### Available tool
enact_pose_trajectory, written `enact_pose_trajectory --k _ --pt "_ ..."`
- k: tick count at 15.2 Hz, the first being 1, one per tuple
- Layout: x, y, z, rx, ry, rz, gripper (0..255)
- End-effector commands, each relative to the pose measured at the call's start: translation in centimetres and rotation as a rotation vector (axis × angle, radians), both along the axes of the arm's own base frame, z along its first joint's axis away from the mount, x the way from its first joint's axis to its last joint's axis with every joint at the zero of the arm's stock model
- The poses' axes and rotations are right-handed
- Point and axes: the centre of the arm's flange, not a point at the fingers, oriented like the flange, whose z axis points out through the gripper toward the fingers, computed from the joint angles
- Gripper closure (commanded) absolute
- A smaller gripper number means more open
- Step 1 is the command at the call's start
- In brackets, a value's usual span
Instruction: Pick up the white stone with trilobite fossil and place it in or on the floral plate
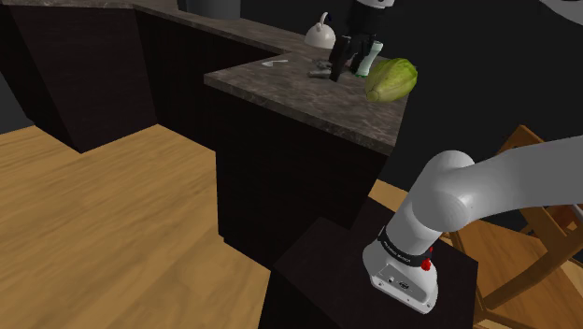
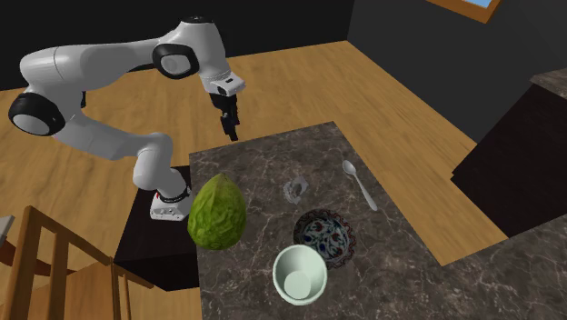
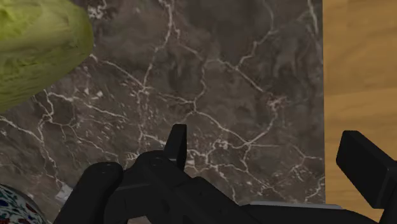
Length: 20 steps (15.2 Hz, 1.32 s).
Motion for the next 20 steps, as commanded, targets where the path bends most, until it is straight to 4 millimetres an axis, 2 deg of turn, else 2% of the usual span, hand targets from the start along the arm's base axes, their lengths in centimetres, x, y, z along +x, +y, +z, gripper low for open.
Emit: enact_pose_trajectory --k 1,20 --pt "0.0 0.0 0.0 0.0 0.0 0.0 0" --pt "17.4 -19.2 -2.3 -0.038 0.146 0.079 0"
